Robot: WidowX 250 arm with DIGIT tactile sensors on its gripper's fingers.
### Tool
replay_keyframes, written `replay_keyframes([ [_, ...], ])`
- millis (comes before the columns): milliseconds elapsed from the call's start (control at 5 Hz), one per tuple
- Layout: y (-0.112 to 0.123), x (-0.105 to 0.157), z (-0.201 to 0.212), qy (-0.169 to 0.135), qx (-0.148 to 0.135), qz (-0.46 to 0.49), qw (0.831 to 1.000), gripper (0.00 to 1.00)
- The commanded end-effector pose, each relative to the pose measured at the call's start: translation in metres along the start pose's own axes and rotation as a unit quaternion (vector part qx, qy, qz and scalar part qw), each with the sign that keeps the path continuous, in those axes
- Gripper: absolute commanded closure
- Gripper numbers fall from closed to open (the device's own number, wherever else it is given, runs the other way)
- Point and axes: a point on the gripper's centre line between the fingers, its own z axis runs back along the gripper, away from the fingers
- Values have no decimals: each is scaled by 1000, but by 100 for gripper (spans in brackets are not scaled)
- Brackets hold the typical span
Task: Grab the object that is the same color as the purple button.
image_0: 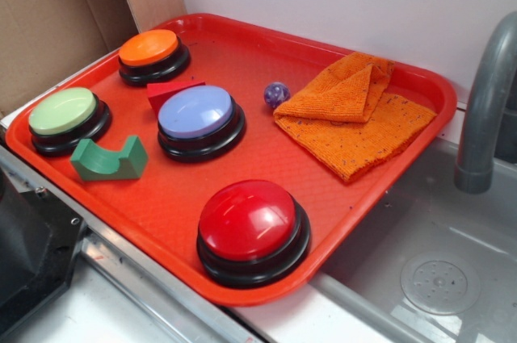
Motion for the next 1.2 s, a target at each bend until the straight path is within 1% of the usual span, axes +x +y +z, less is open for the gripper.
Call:
replay_keyframes([
  [0, 0, 0, 0, 0, 0, 0, 1000, 0],
  [200, 3, 13, -11, -9, -22, -5, 1000, 0],
  [400, 2, 32, -32, -8, -34, -16, 999, 0],
  [600, 3, 58, -54, -5, -24, -23, 999, 0],
  [800, 1, 81, -76, -15, -17, -18, 1000, 0],
  [1000, -6, 107, -106, -20, 1, -13, 1000, 0],
])
